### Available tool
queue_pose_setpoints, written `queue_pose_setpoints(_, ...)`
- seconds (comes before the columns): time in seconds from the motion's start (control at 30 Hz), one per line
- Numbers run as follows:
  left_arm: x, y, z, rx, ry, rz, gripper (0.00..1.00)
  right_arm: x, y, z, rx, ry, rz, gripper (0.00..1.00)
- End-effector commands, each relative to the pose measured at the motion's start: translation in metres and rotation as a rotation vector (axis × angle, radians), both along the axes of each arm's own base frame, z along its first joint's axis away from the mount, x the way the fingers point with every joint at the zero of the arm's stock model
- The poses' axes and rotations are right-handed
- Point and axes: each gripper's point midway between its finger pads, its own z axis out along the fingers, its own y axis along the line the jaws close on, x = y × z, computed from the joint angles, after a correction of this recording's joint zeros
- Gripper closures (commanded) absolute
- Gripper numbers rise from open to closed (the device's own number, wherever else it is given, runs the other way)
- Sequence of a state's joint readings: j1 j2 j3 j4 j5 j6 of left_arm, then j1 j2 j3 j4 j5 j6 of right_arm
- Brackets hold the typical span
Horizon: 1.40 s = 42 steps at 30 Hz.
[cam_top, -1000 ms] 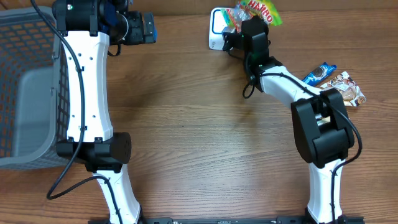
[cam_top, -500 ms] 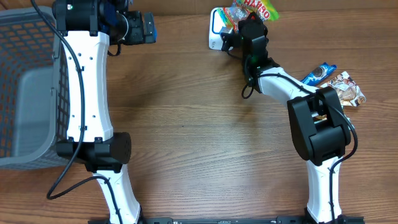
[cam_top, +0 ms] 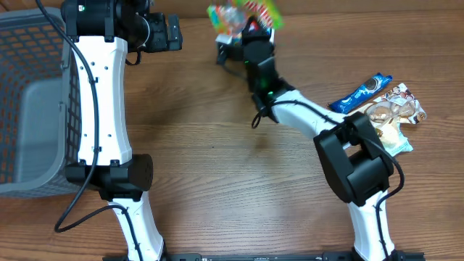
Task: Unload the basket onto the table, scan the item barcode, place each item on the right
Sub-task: 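Carry the Haribo bag right and release it onto the pile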
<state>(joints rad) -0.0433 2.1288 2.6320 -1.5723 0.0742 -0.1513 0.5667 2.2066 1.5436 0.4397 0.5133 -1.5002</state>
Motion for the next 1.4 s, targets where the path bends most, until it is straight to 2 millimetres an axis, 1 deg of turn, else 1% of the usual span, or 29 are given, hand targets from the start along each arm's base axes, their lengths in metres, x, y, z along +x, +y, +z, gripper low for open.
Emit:
queue_pose_setpoints(0.0,0.002,0.002,-0.003,0.002,0.003,0.007,0.0,-0.019,-0.007,0.084,0.323,-0.054,-0.04,0.96)
queue_pose_setpoints(0.07,0.002,0.002,-0.003,0.002,0.003,0.007,0.0,-0.033,-0.005,0.095,0.407,-0.002,-0.036,0.96)
queue_pose_setpoints(0.17,0.003,0.002,-0.003,0.002,0.003,0.008,0.0,-0.059,-0.01,0.12,0.573,0.092,-0.027,0.96)
queue_pose_setpoints(0.2,0.003,0.002,-0.003,0.002,0.003,0.007,0.0,-0.072,-0.013,0.132,0.641,0.13,-0.019,0.96)
queue_pose_setpoints(0.23,0.002,0.002,-0.003,0.002,0.003,0.007,0.0,-0.08,-0.019,0.142,0.686,0.151,-0.02,0.96)
queue_pose_setpoints(0.27,0.002,0.002,-0.003,0.002,0.003,0.007,0.0,-0.09,-0.027,0.152,0.742,0.17,-0.033,0.96)
queue_pose_setpoints(0.3,0.002,0.002,-0.003,0.002,0.003,0.007,0.0,-0.098,-0.037,0.163,0.798,0.177,-0.052,0.96)
queue_pose_setpoints(0.37,0.002,0.002,-0.003,0.002,0.003,0.007,0.0,-0.116,-0.065,0.182,0.925,0.193,-0.116,0.96)
queue_pose_setpoints(0.4,0.002,0.002,-0.002,0.002,0.003,0.007,0.0,-0.123,-0.078,0.188,0.973,0.201,-0.15,0.96)
queue_pose_setpoints(0.43,0.003,0.002,-0.003,0.002,0.003,0.007,0.0,-0.133,-0.099,0.192,1.043,0.213,-0.206,0.96)
queue_pose_setpoints(0.47,0.002,0.002,-0.002,0.002,0.003,0.007,0.0,-0.14,-0.117,0.194,1.098,0.22,-0.258,0.96)
queue_pose_setpoints(0.5,0.002,0.002,-0.002,0.002,0.003,0.007,0.0,-0.147,-0.139,0.192,1.163,0.229,-0.332,0.96)
queue_pose_setpoints(0.57,0.002,0.002,-0.003,0.002,0.003,0.007,0.0,-0.16,-0.179,0.181,1.264,0.242,-0.483,0.96)
queue_pose_setpoints(0.6,0.002,0.002,-0.002,0.002,0.003,0.007,0.0,-0.168,-0.207,0.169,1.319,0.248,-0.602,0.96)
queue_pose_setpoints(0.67,0.002,0.002,-0.002,0.002,0.003,0.007,0.0,-0.18,-0.246,0.145,1.378,0.266,-0.782,0.95)
queue_pose_setpoints(0.7,0.002,0.002,-0.002,0.002,0.003,0.008,0.0,-0.187,-0.266,0.128,1.402,0.293,-0.887,0.95)
queue_pose_setpoints(0.8,0.002,0.002,-0.002,0.002,0.002,0.007,0.0,-0.196,-0.297,0.091,1.432,0.389,-1.057,0.94)
queue_pose_setpoints(0.87,0.002,0.002,-0.002,0.002,0.003,0.007,0.0,-0.197,-0.31,0.065,1.436,0.464,-1.142,0.91)
queue_pose_setpoints(0.9,0.002,0.002,-0.003,0.002,0.003,0.007,0.0,-0.197,-0.318,0.048,1.423,0.498,-1.204,0.91)
queue_pose_setpoints(0.93,0.003,0.002,-0.003,0.002,0.003,0.008,0.0,-0.197,-0.324,0.039,1.413,0.511,-1.238,0.9)
queue_pose_setpoints(1.0,0.002,0.002,-0.002,0.002,0.003,0.007,0.0,-0.195,-0.335,0.013,1.383,0.553,-1.324,0.89)
queue_pose_setpoints(1.07,0.002,0.002,-0.003,0.002,0.003,0.007,0.0,-0.192,-0.341,-0.012,1.352,0.596,-1.385,0.88)
queue_pose_setpoints(1.17,0.003,0.002,-0.003,0.002,0.003,0.007,0.0,-0.188,-0.342,-0.046,1.301,0.669,-1.449,0.86)
queue_pose_setpoints(1.2,0.002,0.002,-0.003,0.002,0.003,0.007,0.0,-0.189,-0.342,-0.054,1.286,0.689,-1.468,0.86)
queue_pose_setpoints(1.23,0.002,0.002,-0.003,0.002,0.003,0.007,0.0,-0.191,-0.341,-0.061,1.272,0.706,-1.484,0.83)
queue_pose_setpoints(1.3,0.002,0.002,-0.002,0.002,0.003,0.008,0.0,-0.194,-0.341,-0.063,1.262,0.719,-1.497,0.65)
queue_pose_setpoints(1.33,0.002,0.002,-0.002,0.002,0.003,0.007,0.0,-0.194,-0.341,-0.06,1.263,0.718,-1.496,0.57)
queue_pose_setpoints(1.37,0.002,0.002,-0.002,0.002,0.003,0.007,0.0,-0.195,-0.341,-0.054,1.265,0.715,-1.493,0.55)
